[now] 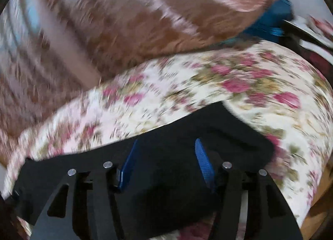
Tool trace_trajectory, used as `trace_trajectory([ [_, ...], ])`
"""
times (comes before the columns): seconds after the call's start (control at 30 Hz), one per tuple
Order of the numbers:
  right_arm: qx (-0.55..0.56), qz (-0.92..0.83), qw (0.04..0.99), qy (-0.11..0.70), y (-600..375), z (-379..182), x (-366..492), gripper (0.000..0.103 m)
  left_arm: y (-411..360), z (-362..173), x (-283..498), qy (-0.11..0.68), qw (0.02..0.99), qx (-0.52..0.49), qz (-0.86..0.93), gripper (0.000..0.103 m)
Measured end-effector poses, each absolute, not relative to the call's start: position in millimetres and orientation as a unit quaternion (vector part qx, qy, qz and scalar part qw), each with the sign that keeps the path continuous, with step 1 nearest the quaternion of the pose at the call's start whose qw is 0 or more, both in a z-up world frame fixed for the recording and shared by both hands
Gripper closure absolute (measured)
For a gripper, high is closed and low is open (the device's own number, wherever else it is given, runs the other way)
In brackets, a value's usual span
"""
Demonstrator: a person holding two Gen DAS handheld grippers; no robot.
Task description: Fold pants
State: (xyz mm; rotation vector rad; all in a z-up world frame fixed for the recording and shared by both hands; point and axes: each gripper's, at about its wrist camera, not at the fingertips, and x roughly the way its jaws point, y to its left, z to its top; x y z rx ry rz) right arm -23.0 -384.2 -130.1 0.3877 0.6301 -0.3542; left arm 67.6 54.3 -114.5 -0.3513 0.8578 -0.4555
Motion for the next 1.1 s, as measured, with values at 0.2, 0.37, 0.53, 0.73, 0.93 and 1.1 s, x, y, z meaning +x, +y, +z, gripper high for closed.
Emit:
trace_trajectory([
  [0.2,0.151,-0.182,0.920,0.314,-380.3,-144.5,17.8,0.047,53.4,-102.1,100.8,0.409,0.885,-0.111,-0.193,0.091],
  [0.37,0.161,-0.196,0.909,0.332,-393.4,-177.1,20.0,0.047,47.4,-108.0,145.0,0.429,0.885,-0.073,-0.169,0.091],
  [0.53,0.158,-0.197,0.912,0.324,-392.1,-181.9,17.7,0.047,53.7,-133.1,186.5,0.452,0.878,-0.066,-0.142,0.092],
  [0.73,0.155,-0.196,0.914,0.320,-391.1,-183.4,17.1,0.045,71.5,-150.7,188.5,0.422,0.881,-0.129,-0.169,0.092],
  [0.93,0.154,-0.195,0.916,0.316,-390.4,-183.1,16.5,0.045,80.2,-152.7,186.3,0.416,0.875,-0.166,-0.186,0.092],
  [1.1,0.155,-0.195,0.916,0.316,-390.6,-182.8,16.0,0.044,77.7,-148.6,176.6,0.407,0.881,-0.161,-0.179,0.092],
])
